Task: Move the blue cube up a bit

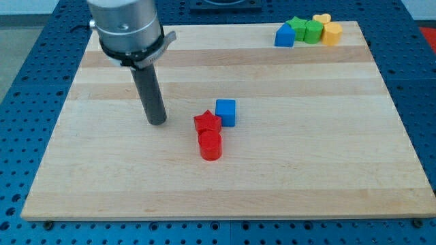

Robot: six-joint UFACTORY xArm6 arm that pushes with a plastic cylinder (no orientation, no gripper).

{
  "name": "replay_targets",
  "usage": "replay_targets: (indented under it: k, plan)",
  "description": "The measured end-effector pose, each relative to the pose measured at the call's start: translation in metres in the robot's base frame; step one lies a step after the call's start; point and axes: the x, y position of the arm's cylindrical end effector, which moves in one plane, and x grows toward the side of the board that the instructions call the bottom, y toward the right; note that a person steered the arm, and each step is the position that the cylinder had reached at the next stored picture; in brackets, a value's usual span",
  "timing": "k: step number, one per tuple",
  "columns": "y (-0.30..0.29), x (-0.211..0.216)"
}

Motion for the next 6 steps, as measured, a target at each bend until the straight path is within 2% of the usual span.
replay_targets:
  k: [3,4,5,6]
  plan:
    - [0.166,-0.023]
    - [0.178,-0.016]
    - [0.171,0.023]
    - [0.184,0.034]
